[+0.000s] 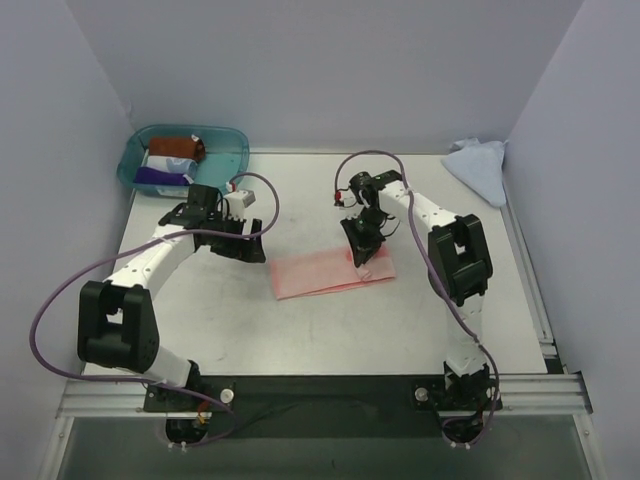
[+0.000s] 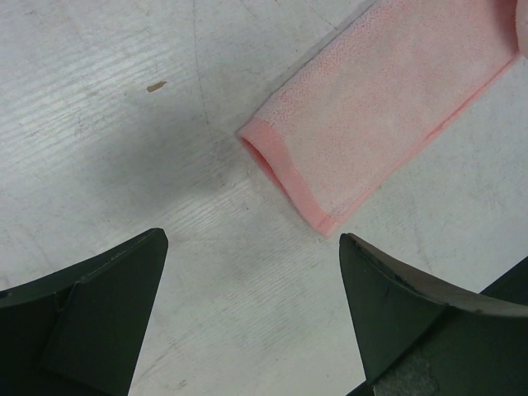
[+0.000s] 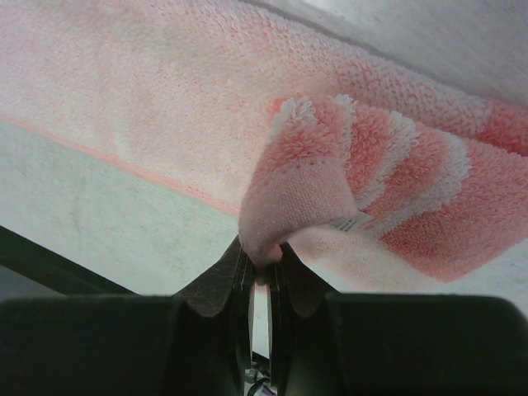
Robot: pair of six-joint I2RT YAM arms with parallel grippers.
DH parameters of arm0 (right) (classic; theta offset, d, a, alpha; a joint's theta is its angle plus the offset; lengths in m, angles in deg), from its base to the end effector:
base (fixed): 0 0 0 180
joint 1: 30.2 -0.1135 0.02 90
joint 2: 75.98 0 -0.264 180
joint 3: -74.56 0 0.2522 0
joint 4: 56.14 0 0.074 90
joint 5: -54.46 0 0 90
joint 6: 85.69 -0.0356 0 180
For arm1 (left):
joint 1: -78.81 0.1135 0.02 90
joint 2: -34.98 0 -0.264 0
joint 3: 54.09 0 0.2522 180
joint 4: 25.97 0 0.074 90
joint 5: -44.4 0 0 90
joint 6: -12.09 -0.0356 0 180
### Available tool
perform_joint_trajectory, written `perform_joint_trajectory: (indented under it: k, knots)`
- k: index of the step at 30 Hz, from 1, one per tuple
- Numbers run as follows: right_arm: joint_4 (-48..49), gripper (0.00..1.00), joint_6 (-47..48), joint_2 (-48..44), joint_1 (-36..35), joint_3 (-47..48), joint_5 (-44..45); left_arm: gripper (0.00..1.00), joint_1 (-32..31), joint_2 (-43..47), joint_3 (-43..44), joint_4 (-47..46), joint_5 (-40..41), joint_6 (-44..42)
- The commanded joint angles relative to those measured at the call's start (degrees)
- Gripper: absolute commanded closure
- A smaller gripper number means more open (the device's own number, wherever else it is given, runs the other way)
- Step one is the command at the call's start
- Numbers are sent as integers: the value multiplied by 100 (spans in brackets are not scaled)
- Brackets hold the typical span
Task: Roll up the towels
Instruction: Fold the towel
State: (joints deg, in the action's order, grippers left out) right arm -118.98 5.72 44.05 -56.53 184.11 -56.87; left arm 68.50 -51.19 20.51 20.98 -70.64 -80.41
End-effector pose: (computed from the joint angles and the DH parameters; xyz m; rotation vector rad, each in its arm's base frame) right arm 0.3804 0.2027 0.1935 -0.7662 2.7720 0.6196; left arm 0.2973 -0.0694 0.2357 0.4445 2.5245 -0.6159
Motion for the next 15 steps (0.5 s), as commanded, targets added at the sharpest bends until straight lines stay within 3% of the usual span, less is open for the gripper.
perform_joint_trajectory:
  k: [1,12,13,14,15]
  knots:
    - [-295,100,-123,108,-57,265,-153,3,37,109,-19,-67,96,39]
    - [-313,99,-141,302,-215,300,-232,3,29,39,-98,-199,-54,162]
    - [-313,93,-141,337,-215,318,-267,3,20,39,-151,-199,-106,154]
    - [-348,79,-141,346,-206,361,-389,3,-15,65,-169,-190,-141,136]
    - [-383,74,-141,320,-171,379,-477,3,-24,83,-204,-199,-194,127]
